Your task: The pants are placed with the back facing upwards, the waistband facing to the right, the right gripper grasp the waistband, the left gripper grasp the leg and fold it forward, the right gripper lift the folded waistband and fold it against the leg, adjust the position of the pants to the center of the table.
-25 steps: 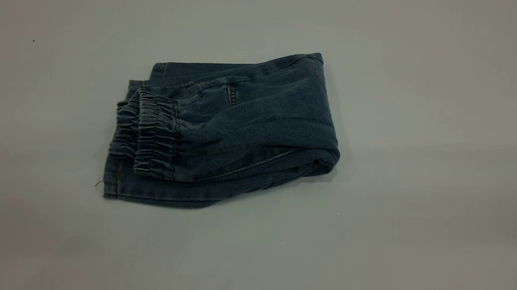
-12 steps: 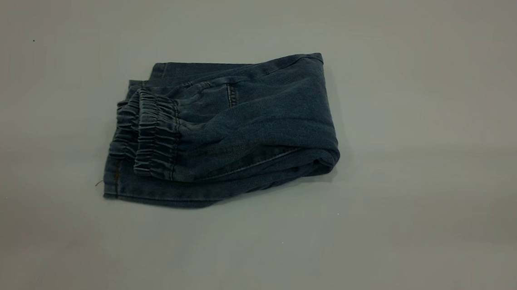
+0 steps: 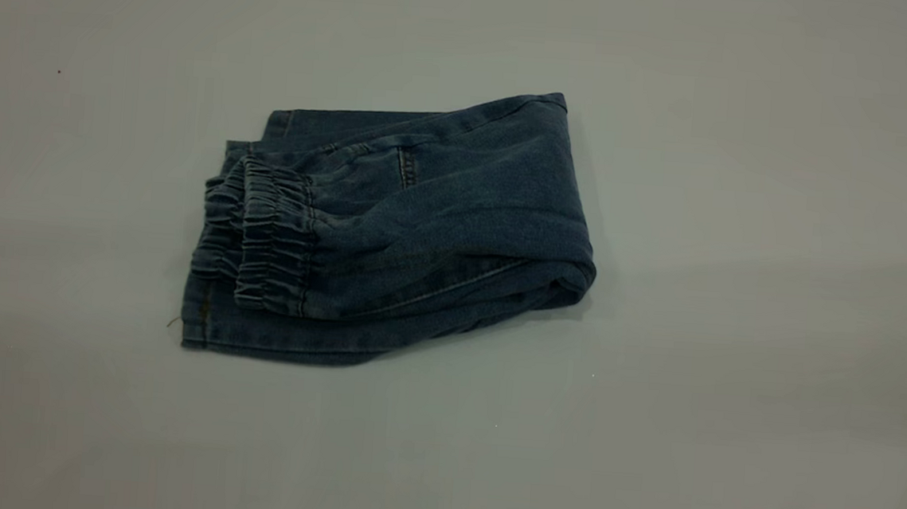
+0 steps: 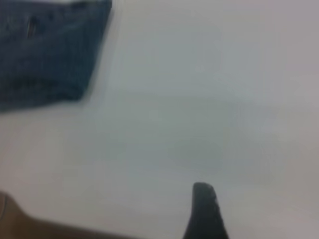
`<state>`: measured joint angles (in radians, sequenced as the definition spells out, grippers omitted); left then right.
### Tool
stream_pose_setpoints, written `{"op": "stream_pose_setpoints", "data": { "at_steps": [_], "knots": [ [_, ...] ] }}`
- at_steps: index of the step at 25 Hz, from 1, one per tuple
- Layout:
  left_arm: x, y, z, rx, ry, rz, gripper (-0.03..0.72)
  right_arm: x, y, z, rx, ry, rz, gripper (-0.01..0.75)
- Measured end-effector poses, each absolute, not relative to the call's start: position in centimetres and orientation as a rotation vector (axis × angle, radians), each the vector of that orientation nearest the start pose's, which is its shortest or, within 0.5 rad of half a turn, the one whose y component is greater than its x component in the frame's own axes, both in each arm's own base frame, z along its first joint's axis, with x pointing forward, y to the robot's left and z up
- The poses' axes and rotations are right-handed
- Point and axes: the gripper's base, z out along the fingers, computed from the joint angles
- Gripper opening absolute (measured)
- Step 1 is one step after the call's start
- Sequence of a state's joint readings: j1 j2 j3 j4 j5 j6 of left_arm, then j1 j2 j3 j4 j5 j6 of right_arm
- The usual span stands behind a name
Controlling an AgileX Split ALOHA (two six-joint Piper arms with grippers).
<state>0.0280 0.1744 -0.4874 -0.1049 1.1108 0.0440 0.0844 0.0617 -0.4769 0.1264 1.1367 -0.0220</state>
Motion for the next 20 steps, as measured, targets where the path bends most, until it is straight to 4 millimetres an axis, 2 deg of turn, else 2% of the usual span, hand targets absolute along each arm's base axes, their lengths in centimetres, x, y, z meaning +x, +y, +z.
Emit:
{"op": "stream_pose_setpoints", "data": {
  "at_steps": [3, 9, 20],
  "knots": [
    [0.9, -0.8, 27.0, 0.017, 2.205, -0.089, 0.496, -0.8, 1.0, 26.5, -0.122, 2.143, 0.189, 0.433],
    [-0.8, -0.9, 26.9, 0.024, 2.102, -0.083, 0.496, -0.9, 1.0, 26.4, -0.123, 2.14, 0.19, 0.433],
    [-0.9, -0.9, 26.9, 0.023, 2.097, -0.083, 0.496, -0.9, 1.0, 26.4, -0.123, 2.14, 0.19, 0.433]
  ]
}}
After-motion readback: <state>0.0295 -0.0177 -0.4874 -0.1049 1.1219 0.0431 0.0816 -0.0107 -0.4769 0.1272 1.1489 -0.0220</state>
